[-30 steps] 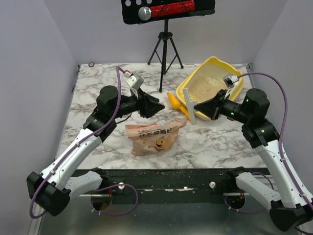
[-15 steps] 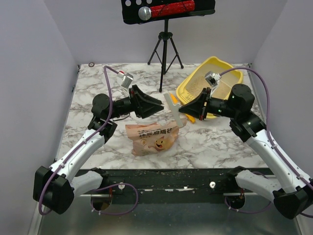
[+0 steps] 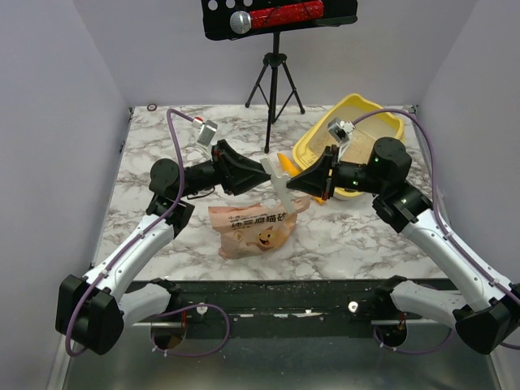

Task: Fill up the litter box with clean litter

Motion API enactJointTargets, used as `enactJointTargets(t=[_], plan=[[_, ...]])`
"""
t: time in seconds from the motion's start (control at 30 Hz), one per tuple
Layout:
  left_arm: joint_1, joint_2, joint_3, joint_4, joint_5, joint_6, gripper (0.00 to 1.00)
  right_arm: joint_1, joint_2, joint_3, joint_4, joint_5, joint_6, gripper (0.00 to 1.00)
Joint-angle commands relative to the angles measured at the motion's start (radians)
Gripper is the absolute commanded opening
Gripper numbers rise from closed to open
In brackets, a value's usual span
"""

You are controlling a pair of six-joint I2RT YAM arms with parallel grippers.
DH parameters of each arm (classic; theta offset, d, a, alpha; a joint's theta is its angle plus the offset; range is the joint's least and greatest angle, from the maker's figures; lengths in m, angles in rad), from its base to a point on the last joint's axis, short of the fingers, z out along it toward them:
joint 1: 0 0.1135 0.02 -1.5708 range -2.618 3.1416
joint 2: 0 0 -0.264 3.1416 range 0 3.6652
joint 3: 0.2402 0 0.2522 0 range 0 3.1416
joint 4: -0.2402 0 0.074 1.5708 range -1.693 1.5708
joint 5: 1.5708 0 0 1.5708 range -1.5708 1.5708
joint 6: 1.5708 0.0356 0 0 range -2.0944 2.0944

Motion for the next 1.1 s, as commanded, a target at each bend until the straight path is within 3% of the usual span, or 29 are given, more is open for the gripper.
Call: enactJointTargets(t=[0.0,0.17,0.33,0.37,0.4,0.53,0.63,0.87,1.07], plan=[[0.010,0.001,-0.010,0.039,0.019,0.019,0.50,0.023,0.018,0.039,0.029,-0.020,0.000,0.00],[0.016,-0.005,-0.013,0.044,0.017,0.031,0.45,0.032,0.023,0.043,0.023,-0.023,-0.009,0.00],[0.021,-0.010,-0.018,0.044,0.019,0.042,0.04,0.035,0.025,0.046,0.008,-0.028,-0.025,0.00],[0.019,-0.013,-0.019,0.048,0.020,0.045,0.00,0.035,0.023,0.044,-0.004,-0.033,-0.031,0.00],[0.022,-0.017,-0.022,0.051,0.020,0.046,0.00,0.035,0.023,0.047,-0.029,-0.034,-0.046,0.02],[0.022,-0.047,-0.026,0.024,0.026,0.075,0.00,0.035,-0.009,0.052,-0.114,0.018,-0.129,0.46],[0.022,-0.070,-0.019,-0.040,0.028,0.121,0.00,0.035,-0.049,0.062,-0.173,0.064,-0.198,0.63],[0.017,-0.106,-0.030,-0.068,0.049,0.138,0.00,0.035,-0.069,0.127,-0.325,0.067,-0.355,0.75],[0.004,-0.114,-0.027,-0.054,0.088,0.126,0.00,0.035,-0.018,0.174,-0.348,-0.007,-0.373,0.77]])
